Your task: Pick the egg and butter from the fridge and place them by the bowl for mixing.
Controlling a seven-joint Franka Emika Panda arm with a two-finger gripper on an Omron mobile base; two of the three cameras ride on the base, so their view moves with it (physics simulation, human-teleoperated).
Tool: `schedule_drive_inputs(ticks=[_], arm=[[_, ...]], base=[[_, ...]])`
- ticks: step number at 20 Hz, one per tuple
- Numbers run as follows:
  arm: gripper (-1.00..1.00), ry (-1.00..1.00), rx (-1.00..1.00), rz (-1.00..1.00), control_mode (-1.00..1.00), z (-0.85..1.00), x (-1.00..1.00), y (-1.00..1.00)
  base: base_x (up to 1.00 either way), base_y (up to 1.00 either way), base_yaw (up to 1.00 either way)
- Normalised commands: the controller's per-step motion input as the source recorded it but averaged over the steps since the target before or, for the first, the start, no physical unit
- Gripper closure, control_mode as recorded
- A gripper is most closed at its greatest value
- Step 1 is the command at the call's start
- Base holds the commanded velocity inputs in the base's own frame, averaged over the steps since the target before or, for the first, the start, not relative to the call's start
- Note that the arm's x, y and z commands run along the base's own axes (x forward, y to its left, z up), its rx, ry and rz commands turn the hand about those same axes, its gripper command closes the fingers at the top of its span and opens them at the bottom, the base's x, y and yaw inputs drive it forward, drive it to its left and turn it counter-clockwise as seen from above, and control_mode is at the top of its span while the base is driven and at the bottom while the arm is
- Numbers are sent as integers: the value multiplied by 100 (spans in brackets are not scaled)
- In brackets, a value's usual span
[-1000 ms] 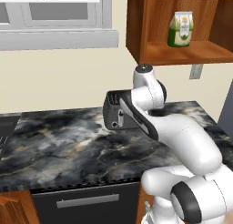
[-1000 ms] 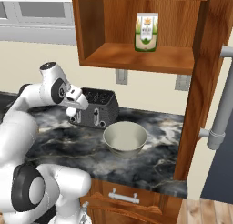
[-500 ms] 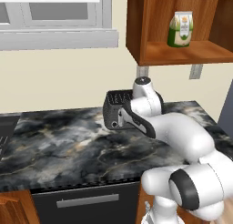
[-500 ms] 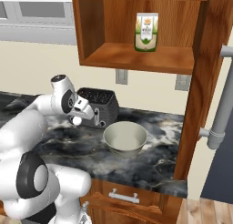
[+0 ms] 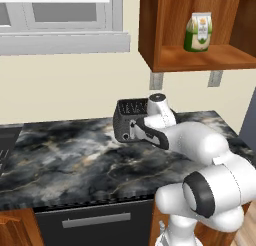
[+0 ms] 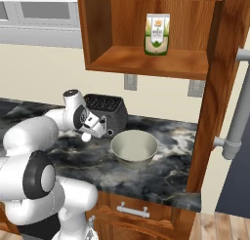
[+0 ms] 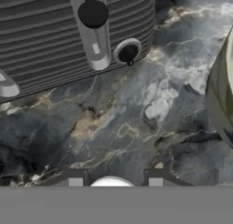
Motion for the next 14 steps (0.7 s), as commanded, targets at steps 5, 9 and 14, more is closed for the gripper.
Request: schedule_drive_inputs(ticks=[5,9,14], arm=[[100,7,4,-20,-100,-40,3,-8],[100,8,0,-20,-100,-39,4,-5],[100,5,0,-18,-100,-40,15,-11]], base=[[0,0,0],[0,0,0],[0,0,0]])
